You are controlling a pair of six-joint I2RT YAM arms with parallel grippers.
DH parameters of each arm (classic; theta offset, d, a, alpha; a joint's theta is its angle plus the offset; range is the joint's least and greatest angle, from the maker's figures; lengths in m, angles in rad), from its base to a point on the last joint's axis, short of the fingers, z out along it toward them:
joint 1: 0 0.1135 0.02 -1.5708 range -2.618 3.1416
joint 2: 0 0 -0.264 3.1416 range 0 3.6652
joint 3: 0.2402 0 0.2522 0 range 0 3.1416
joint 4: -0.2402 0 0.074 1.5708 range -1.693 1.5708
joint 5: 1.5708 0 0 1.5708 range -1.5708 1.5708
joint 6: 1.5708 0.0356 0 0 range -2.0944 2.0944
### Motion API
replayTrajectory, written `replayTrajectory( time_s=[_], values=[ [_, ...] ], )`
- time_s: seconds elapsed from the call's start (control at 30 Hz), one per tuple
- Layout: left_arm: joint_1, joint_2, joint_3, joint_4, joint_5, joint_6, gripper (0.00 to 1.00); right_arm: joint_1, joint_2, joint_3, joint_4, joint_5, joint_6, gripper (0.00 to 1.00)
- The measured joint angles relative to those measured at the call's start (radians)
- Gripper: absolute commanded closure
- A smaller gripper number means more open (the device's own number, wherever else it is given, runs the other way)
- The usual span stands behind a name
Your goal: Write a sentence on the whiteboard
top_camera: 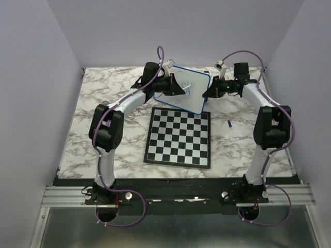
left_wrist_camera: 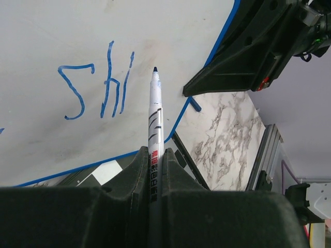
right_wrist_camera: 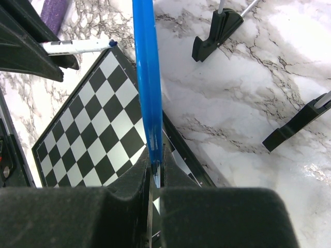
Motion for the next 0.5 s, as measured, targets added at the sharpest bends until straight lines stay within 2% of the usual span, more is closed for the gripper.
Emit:
replayTrajectory(
  time_s=[0.5],
  values=[
    [0.000, 0.058, 0.021, -0.017, 0.001, 0.000, 1.00, 0.000, 0.000, 0.000, 0.000, 0.000, 0.000, 1.00]
  ],
)
